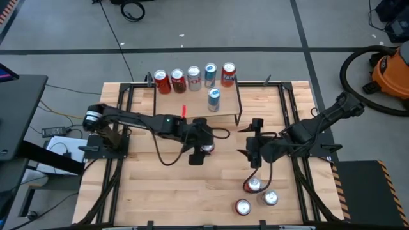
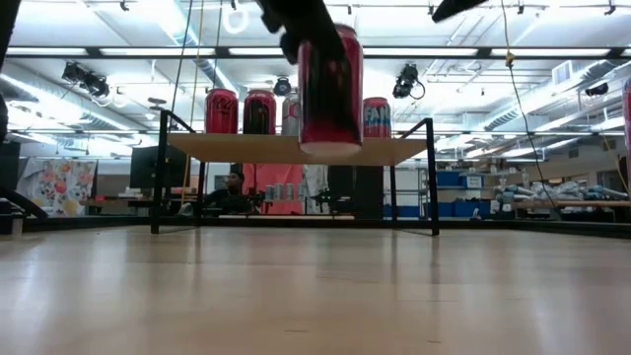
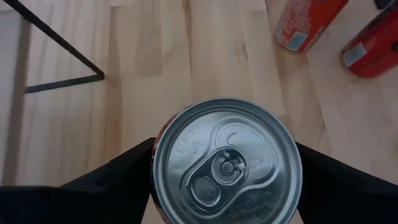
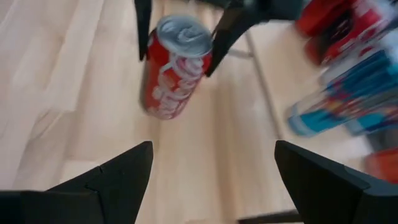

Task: Place canned beverage on shelf
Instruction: Put the white soda can on the shelf aligned with the other white soda can

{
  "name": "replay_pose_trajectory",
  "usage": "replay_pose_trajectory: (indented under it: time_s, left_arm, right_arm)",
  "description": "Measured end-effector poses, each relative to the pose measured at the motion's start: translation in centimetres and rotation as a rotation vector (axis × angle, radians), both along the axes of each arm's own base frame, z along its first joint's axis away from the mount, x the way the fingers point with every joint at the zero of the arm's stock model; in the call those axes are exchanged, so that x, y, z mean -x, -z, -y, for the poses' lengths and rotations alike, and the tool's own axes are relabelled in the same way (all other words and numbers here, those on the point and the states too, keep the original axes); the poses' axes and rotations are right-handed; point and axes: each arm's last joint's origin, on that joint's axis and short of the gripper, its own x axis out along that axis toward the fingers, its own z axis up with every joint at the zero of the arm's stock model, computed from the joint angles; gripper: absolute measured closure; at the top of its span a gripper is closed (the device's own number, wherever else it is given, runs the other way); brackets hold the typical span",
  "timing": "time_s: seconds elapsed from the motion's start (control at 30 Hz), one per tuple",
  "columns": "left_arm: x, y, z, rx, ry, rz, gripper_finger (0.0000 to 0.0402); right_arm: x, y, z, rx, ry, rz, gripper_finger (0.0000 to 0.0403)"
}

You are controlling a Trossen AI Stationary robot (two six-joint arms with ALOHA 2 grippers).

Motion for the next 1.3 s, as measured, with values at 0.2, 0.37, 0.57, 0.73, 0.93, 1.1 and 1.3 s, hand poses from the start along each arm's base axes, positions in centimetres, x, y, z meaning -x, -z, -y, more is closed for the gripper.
replay_pose_trajectory:
  time_s: [0.2, 0.37, 0.57, 0.73, 0.93, 1.1, 1.3]
  left_arm:
    - [1.8, -1.4, -0.2, 0.001, 0.005, -0.039, 0.0087]
    - [2.9, -2.4, -0.3, 0.010, 0.006, -0.041, 0.0087]
    - [4.7, -4.5, -1.3, 0.015, -0.008, 0.004, 0.0087]
    - [6.7, -6.7, -3.5, -0.006, -0.075, 0.063, 0.0087]
    - [8.9, -8.1, -6.5, -0.037, -0.148, 0.065, 0.0085]
    - [9.3, -8.0, -9.5, -0.075, -0.215, 0.056, 0.0084]
    - [9.7, -7.3, -13.4, -0.072, -0.271, 0.015, 0.0084]
  right_arm:
    - [1.2, -2.7, 1.1, 0.100, 0.028, 0.163, 0.0055]
    - [2.6, -4.5, 2.0, 0.150, 0.085, 0.271, 0.0055]
    - [2.7, -3.6, 2.5, 0.147, 0.076, 0.369, 0.0055]
    - [2.2, -1.2, 3.0, 0.172, 0.065, 0.430, 0.0055]
    - [2.4, -0.4, 3.8, 0.193, 0.088, 0.460, 0.0055]
    - [2.6, -0.5, 3.8, 0.156, 0.063, 0.473, 0.0055]
    - [2.5, -0.4, 3.8, 0.156, 0.052, 0.461, 0.0055]
